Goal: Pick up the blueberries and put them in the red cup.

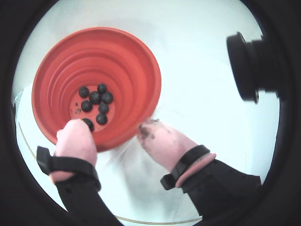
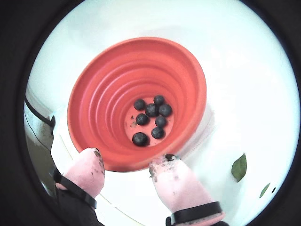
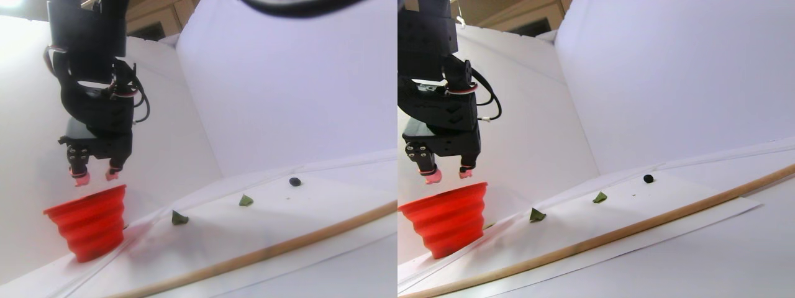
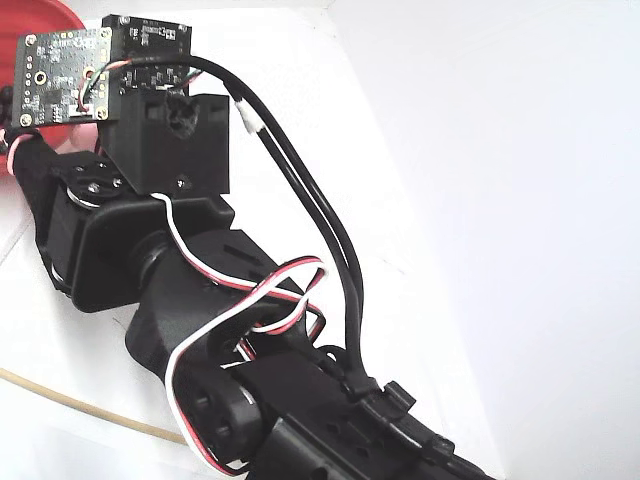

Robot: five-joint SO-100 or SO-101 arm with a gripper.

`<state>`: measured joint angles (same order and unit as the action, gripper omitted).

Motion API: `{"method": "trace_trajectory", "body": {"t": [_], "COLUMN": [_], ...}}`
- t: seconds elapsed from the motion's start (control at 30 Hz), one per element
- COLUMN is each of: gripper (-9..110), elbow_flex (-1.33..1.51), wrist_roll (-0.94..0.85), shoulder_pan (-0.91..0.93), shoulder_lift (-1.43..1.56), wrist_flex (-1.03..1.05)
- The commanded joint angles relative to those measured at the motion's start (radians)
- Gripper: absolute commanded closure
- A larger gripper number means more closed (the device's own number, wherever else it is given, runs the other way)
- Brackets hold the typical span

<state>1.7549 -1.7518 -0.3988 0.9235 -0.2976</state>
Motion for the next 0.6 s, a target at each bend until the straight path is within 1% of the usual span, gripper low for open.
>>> {"method": "trace_trajectory", "body": {"t": [0.0,0.57], "gripper": [83,83], "elbow_flex": [0.008,0.147], "wrist_roll": [-0.029,-0.106], "shoulder_pan": [0.017,0.144], "shoulder_lift": [0.183,0.291], "wrist_flex": [-0.031,-0.037]}}
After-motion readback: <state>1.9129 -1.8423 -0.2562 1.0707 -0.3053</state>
